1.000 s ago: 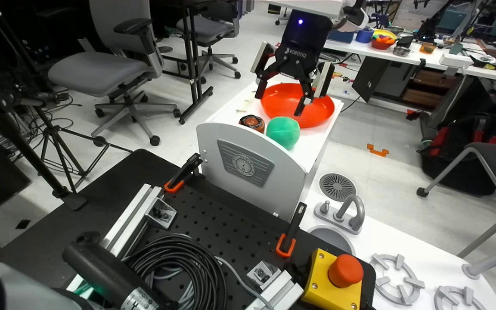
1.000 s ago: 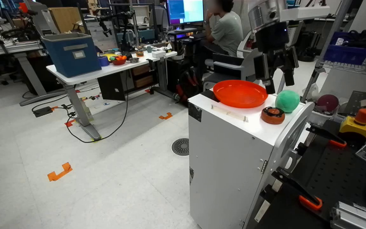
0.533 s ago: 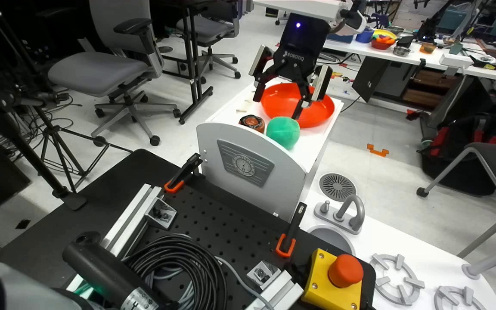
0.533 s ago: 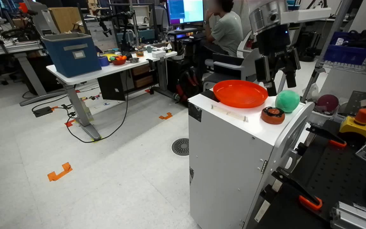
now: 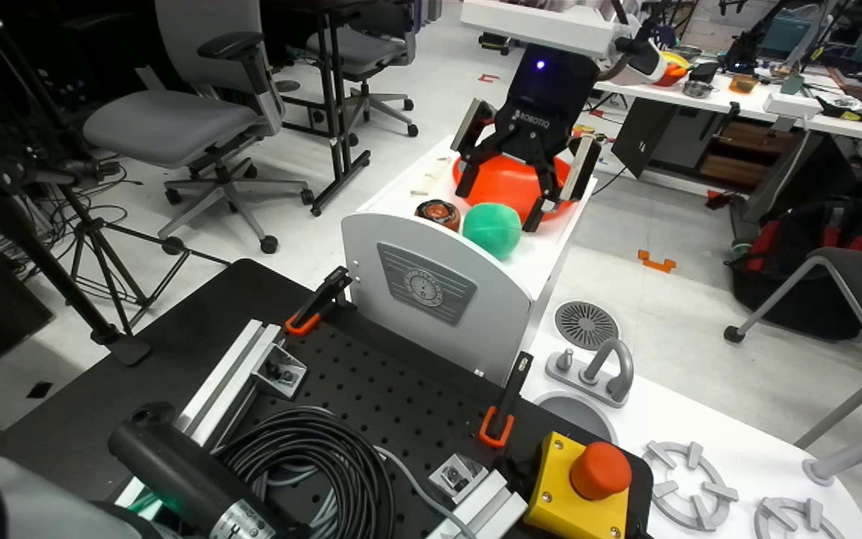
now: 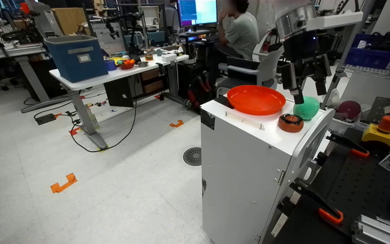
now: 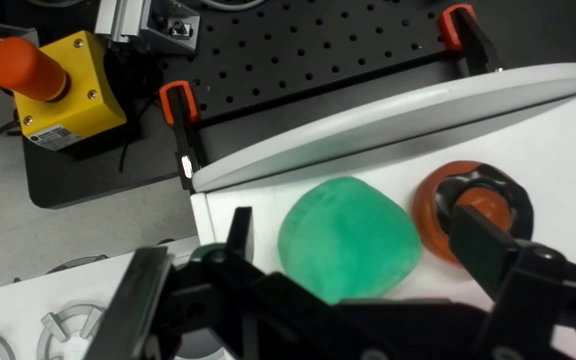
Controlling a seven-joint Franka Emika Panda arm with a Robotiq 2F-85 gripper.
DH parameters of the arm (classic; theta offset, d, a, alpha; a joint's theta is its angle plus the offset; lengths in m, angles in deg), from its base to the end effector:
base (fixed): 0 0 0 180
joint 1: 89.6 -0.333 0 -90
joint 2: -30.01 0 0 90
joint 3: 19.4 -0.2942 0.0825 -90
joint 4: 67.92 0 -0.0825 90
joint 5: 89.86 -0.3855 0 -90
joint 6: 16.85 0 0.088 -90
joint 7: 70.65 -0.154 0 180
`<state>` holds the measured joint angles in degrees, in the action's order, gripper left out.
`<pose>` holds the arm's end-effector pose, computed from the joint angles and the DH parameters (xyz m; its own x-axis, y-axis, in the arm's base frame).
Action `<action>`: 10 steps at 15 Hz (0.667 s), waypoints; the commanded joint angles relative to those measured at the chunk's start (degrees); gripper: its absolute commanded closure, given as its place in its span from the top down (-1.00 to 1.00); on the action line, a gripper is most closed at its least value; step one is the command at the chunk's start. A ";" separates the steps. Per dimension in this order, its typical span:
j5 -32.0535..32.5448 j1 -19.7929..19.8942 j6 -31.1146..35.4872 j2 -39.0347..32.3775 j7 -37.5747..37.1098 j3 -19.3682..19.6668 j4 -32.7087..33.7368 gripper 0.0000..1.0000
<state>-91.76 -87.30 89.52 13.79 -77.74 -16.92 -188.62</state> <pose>0.4811 -0.0370 0.1900 0.8375 -0.2078 -0.5054 -0.2107 -0.9762 0.0522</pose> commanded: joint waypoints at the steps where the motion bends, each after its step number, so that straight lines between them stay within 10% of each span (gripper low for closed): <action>1: -0.96 0.91 -1.85 1.49 -0.92 1.13 -1.15 1.00; 10: -0.93 1.58 -2.91 1.33 -2.02 1.95 -1.32 1.00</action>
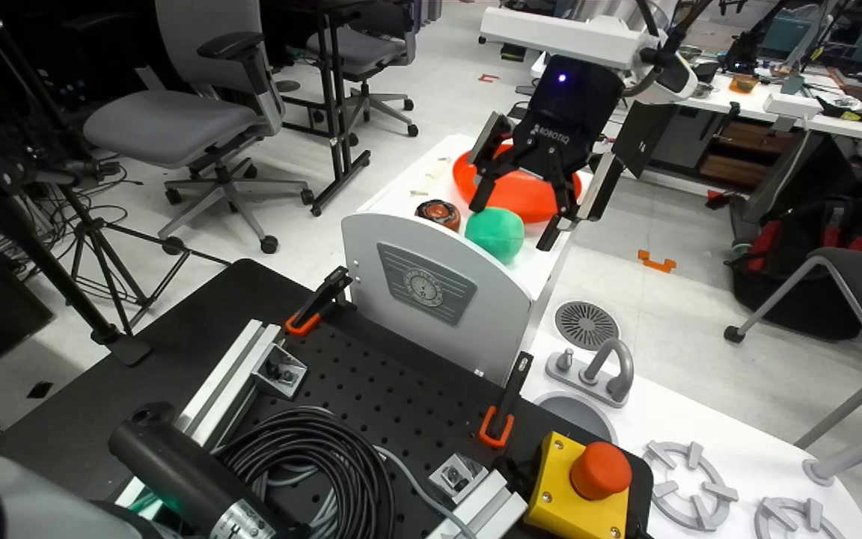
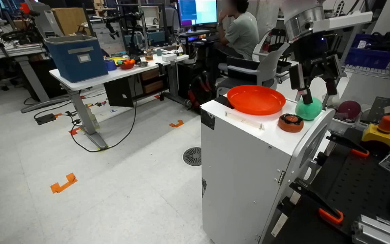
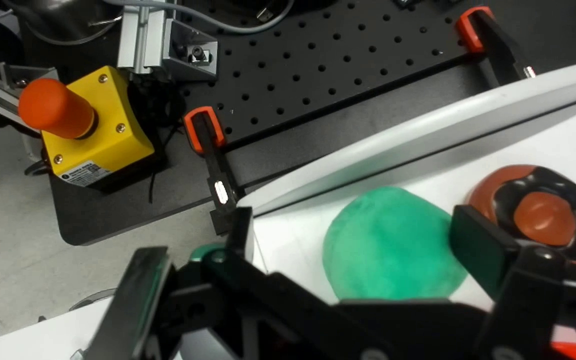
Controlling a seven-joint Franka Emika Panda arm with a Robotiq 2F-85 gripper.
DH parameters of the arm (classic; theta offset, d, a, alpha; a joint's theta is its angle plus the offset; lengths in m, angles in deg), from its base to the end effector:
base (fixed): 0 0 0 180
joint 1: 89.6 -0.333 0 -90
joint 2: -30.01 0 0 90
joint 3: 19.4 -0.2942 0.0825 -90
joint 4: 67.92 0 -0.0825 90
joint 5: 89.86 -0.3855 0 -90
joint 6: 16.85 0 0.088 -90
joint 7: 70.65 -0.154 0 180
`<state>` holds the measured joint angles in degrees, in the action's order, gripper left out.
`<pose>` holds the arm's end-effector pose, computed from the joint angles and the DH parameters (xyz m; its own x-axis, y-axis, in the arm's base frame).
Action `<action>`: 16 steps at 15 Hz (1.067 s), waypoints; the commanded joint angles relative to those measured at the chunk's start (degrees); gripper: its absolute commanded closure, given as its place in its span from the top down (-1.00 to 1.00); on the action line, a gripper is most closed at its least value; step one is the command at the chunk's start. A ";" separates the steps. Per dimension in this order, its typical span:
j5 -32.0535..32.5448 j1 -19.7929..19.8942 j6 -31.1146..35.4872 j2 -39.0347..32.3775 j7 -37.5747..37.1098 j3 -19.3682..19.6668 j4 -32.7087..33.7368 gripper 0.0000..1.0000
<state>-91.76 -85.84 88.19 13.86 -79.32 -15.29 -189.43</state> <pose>0.4689 -0.0622 0.1864 0.7989 -0.2795 -0.5325 -0.2820 -0.9562 0.0788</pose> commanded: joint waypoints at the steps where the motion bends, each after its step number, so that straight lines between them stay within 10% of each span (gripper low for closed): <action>1: -0.91 0.16 -1.81 1.30 -0.52 0.34 -0.44 1.00; 16: -0.69 0.98 -2.21 1.22 -0.58 1.15 0.02 1.00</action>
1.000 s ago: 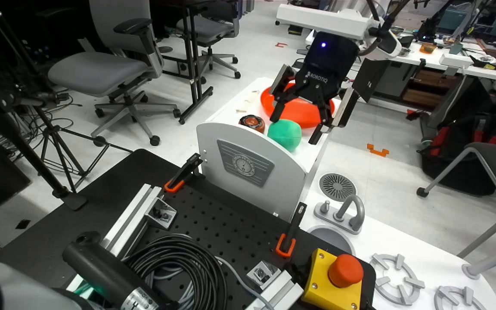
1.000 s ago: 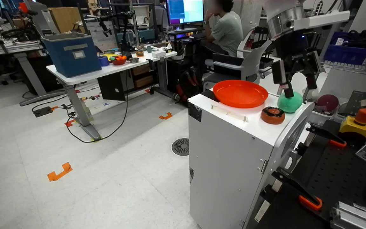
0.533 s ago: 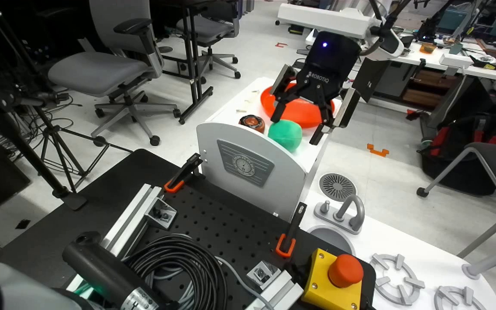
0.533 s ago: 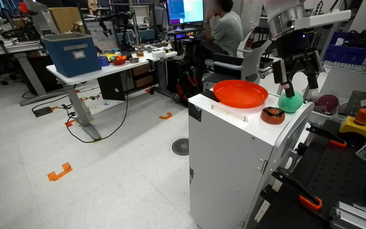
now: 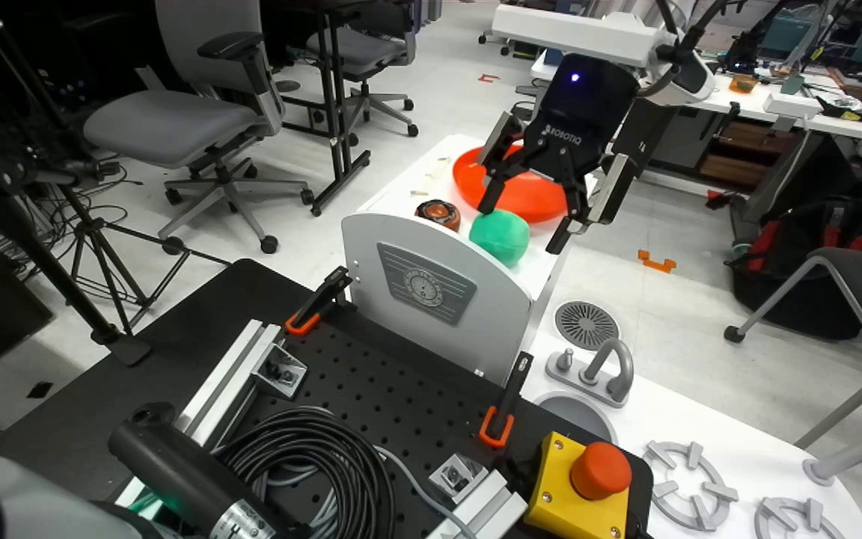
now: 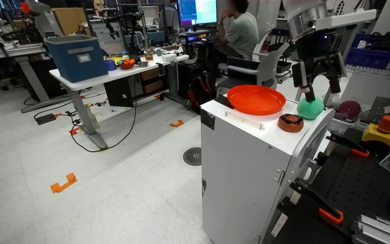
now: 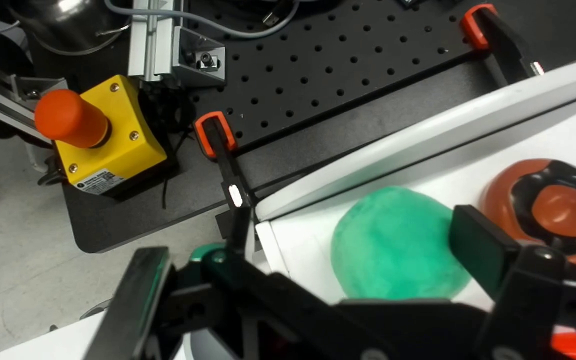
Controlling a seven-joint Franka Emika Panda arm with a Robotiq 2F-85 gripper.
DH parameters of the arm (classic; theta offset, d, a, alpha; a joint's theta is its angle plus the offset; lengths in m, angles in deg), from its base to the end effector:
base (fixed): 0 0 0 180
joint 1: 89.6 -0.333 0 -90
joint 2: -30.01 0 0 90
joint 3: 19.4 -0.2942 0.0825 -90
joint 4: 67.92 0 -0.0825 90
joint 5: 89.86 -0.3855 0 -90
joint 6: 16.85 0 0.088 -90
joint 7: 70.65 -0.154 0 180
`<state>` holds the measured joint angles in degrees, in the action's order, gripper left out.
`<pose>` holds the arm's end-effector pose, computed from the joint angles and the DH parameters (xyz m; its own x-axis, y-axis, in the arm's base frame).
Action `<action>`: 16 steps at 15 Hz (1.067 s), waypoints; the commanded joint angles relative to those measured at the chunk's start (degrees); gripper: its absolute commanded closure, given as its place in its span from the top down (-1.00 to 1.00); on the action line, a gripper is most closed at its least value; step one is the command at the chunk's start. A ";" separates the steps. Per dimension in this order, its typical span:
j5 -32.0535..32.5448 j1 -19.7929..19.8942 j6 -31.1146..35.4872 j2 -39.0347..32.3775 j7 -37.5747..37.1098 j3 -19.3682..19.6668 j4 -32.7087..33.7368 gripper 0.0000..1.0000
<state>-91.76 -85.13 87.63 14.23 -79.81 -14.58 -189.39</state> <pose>0.4667 -0.0739 0.1899 0.7878 -0.3081 -0.5333 -0.3117 -0.9463 0.0863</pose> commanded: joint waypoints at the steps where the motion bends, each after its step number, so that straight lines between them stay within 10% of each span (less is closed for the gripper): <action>1: -0.51 0.33 -1.68 0.88 -0.18 0.60 -0.08 1.00; 16: -0.57 2.19 -1.65 1.87 -0.80 2.99 -1.02 1.00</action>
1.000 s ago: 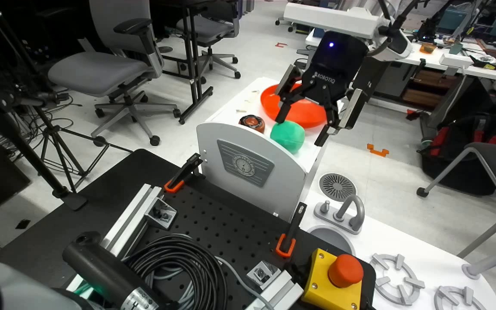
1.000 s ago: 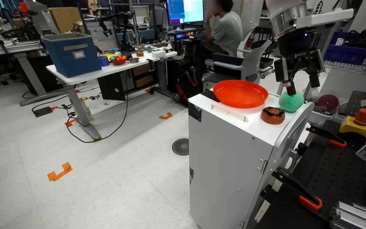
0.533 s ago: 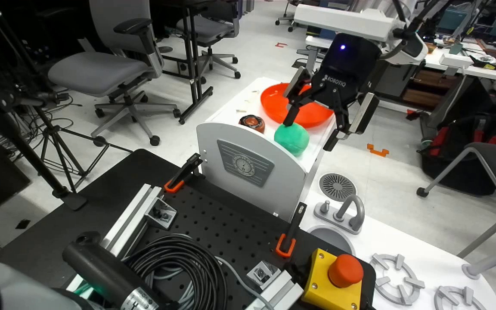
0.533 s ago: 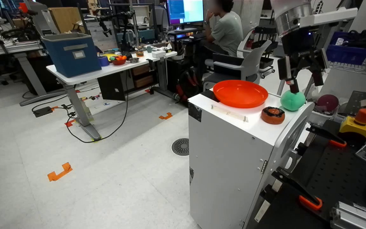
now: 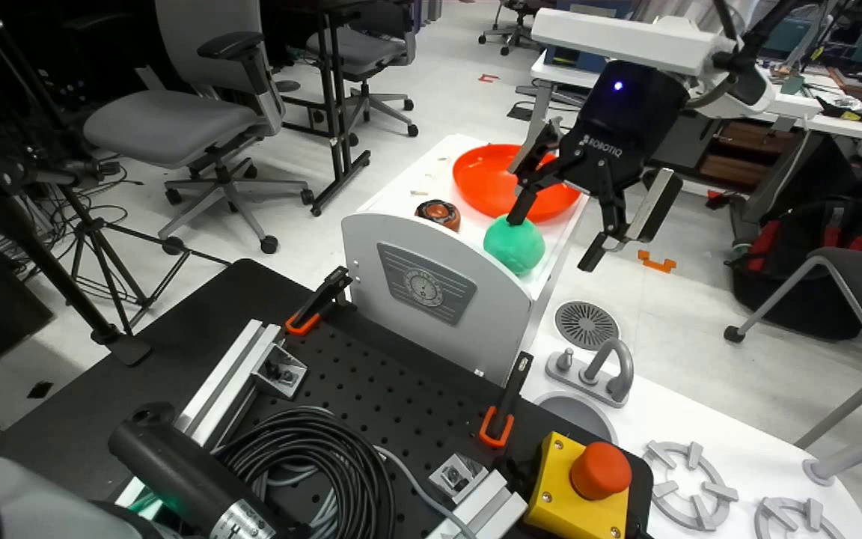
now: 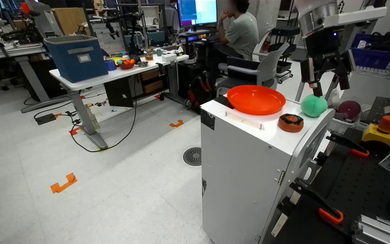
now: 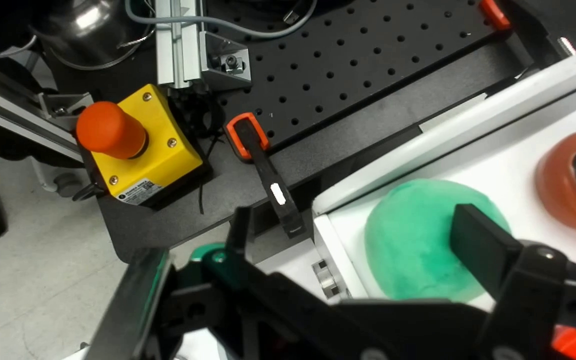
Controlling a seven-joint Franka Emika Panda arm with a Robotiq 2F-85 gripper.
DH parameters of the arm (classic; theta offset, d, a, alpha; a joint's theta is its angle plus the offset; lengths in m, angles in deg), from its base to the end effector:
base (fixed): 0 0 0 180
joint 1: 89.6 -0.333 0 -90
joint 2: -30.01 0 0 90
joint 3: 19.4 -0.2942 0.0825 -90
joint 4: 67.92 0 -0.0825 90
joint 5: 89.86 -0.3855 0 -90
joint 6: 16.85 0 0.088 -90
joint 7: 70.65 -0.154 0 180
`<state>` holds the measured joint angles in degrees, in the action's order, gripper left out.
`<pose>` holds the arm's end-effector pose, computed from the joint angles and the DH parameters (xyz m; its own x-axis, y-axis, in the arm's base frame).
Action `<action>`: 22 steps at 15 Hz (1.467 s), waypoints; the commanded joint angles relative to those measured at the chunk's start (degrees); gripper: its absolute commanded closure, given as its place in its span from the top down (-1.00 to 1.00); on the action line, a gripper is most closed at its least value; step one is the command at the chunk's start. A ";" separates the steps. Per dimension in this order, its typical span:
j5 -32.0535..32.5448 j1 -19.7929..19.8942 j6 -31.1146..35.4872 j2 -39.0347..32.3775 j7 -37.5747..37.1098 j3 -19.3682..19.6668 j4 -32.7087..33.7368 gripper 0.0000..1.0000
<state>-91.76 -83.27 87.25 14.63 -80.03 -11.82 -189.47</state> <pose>0.4585 -0.1119 0.1934 0.7582 -0.3790 -0.5305 -0.3880 -0.9162 0.1001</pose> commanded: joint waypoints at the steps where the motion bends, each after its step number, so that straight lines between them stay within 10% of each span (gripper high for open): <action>1: -0.50 0.40 -1.29 1.59 -0.79 0.38 -1.09 1.00; 22: -0.18 -2.11 -2.58 1.68 -1.70 -1.67 0.06 1.00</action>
<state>-91.75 -84.80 86.14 15.19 -81.18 -12.83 -189.71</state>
